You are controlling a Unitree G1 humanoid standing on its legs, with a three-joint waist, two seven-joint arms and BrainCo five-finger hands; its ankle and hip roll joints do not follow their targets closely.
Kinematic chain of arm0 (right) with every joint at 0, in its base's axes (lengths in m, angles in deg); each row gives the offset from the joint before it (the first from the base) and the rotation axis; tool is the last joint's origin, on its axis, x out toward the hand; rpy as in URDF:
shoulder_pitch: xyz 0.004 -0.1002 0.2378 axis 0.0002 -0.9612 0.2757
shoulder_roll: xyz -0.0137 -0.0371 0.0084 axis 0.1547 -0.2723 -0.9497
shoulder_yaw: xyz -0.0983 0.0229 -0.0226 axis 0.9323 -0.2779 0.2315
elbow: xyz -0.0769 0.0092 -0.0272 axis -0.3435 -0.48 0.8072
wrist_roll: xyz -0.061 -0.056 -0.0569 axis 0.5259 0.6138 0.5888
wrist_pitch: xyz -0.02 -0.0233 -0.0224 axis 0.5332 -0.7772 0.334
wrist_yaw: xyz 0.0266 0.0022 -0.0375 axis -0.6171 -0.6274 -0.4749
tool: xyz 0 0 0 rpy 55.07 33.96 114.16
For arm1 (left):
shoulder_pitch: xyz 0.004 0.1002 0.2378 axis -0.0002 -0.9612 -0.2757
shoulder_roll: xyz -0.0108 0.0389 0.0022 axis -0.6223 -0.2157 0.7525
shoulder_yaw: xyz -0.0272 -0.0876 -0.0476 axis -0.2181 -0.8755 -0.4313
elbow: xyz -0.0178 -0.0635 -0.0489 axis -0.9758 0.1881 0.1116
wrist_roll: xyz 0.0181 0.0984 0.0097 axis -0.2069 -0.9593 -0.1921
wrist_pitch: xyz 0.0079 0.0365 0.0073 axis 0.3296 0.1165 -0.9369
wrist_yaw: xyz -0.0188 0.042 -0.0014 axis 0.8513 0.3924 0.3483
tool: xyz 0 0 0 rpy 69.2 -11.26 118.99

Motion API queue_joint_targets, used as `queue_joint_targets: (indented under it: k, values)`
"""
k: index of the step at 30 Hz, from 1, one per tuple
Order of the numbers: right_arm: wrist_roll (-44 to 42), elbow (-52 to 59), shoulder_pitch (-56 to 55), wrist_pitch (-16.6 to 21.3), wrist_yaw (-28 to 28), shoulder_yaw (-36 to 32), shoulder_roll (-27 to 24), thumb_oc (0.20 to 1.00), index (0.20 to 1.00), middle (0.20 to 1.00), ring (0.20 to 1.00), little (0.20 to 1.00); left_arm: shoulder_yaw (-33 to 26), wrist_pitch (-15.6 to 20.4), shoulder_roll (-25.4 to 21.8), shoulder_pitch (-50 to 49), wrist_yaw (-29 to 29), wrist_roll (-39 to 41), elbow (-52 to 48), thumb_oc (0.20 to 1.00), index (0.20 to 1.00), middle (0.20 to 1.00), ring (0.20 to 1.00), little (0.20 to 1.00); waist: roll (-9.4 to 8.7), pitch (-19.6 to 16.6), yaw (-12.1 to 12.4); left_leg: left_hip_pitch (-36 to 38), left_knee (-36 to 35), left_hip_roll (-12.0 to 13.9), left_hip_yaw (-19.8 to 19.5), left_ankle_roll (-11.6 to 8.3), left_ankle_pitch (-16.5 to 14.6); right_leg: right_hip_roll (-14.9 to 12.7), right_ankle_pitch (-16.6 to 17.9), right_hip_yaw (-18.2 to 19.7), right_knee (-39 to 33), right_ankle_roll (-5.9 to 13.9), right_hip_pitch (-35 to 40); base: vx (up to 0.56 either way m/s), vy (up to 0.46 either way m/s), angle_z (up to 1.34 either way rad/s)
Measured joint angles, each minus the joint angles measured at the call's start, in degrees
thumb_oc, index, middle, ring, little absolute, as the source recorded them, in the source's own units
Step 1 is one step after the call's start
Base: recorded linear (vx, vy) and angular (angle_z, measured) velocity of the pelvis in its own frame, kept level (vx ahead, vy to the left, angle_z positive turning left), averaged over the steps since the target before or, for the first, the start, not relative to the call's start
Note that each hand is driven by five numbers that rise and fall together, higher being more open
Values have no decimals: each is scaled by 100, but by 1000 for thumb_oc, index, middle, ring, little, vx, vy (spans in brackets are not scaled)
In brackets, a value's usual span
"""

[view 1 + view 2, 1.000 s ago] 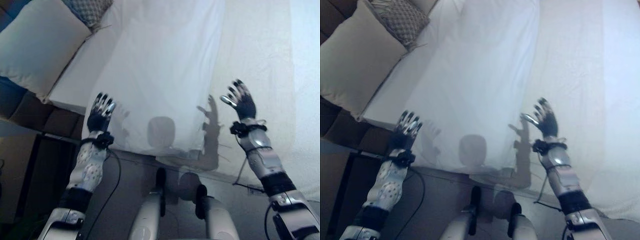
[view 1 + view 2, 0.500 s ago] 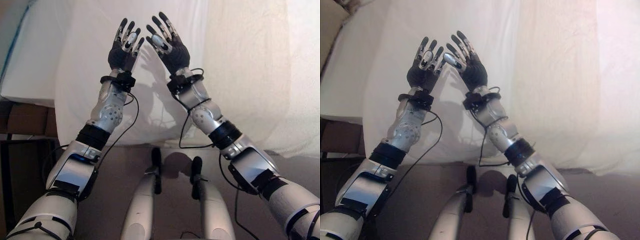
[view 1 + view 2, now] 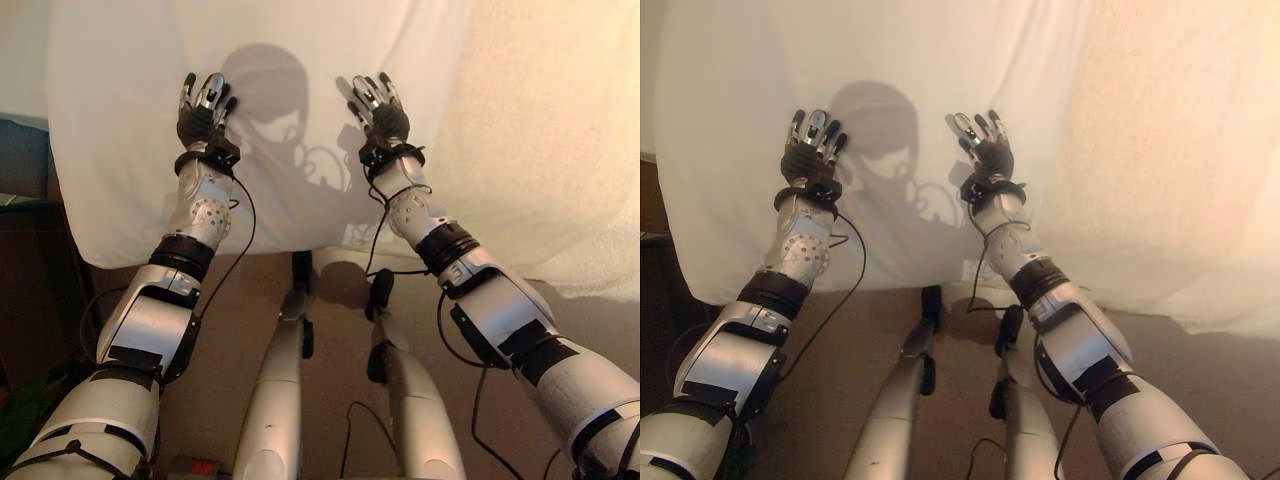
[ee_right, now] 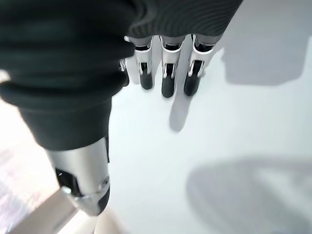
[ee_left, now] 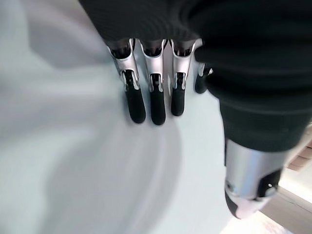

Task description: Make the bed

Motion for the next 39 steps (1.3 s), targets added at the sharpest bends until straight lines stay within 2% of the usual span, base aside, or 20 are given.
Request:
queue_joint_targets:
  k: [5,12,17,19,22,24,28,30,33,39]
  values:
    - [420,-361,-99,-35,186,-163,29,1000,1000,1000,1000,1000,-120,-13,16,-44,170,-408,323,1000,1000,1000,1000,1000,-4,-3,-32,-191,21,-10,-10,-23,40,-10,-1,-23,31,-2,-191,0,0,0]
    - [864,-524,-1070,-131,403,-821,42,1000,1000,1000,1000,1000,-626,-144,-91,-1066,383,-828,383,1000,1000,1000,1000,1000,-6,-16,-187,-299,-43,-51,23,-36,82,-80,-12,-47,117,-2,-390,-2,-5,-1]
    - [979,-1549,-1995,-685,475,-1076,-69,1000,1000,1000,1000,1000,-1052,-250,-111,-1756,496,-855,520,1000,1000,1000,1000,1000,-3,-15,-168,-318,-138,-52,76,-14,107,-93,-10,-22,108,-1,-479,-7,-14,-4]
    - [1028,-1625,-2301,-847,463,-1073,-188,1000,1000,1000,1000,1000,-1169,-254,-109,-1894,516,-851,623,1000,1000,1000,1000,1000,0,-13,-166,-318,-154,-56,110,-14,107,-97,-10,-9,99,-1,-492,-3,-9,-3]
    - [1178,-1751,-2605,-906,384,-1267,-272,1000,1000,1000,1000,1000,-1249,-253,-91,-2140,518,-848,593,1000,1000,1000,1000,1000,9,-8,-168,-302,-157,-51,146,-14,107,-99,-11,5,101,0,-496,-8,-16,-5]
    - [1368,-1804,-2838,-962,332,-1425,-288,1000,1000,1000,1000,1000,-1486,-207,94,-2572,539,-751,7,1000,1000,1000,1000,1000,22,-3,-162,-258,-177,-55,173,-13,109,-107,-13,16,113,0,-483,-10,-10,-2]
    - [1658,-1986,-3289,-1147,334,-1612,-288,1000,1000,1000,1000,1000,-1542,-151,274,-3028,742,-844,-103,1000,1000,1000,1000,1000,73,-7,-158,-120,-200,-66,193,-7,115,-142,-50,16,235,13,-441,-22,-16,-4]
    - [1760,-1983,-3541,-1156,335,-1945,-234,1000,1000,1000,1000,1000,-1799,-115,395,-3312,812,-865,-385,1000,1000,1000,1000,1000,91,-2,-171,-44,-260,-79,209,-5,153,-166,-86,32,332,18,-448,-10,-19,-1]
    - [1825,-2048,-4062,-1183,374,-2134,-219,1000,1000,1000,1000,1000,-2326,-80,625,-3746,1090,-878,-239,1000,1000,1000,1000,1000,122,1,-169,253,-316,-95,295,-9,159,-215,-203,115,562,25,-331,-23,-30,-8]
    - [1881,-2056,-4631,-1167,500,-2456,-366,1000,1000,1000,1000,1000,-3130,-79,693,-4606,1429,-1095,549,1000,1000,1000,1000,1000,261,-15,-183,1139,-458,-125,408,-50,127,-308,-466,200,1030,30,164,-19,-42,-12]
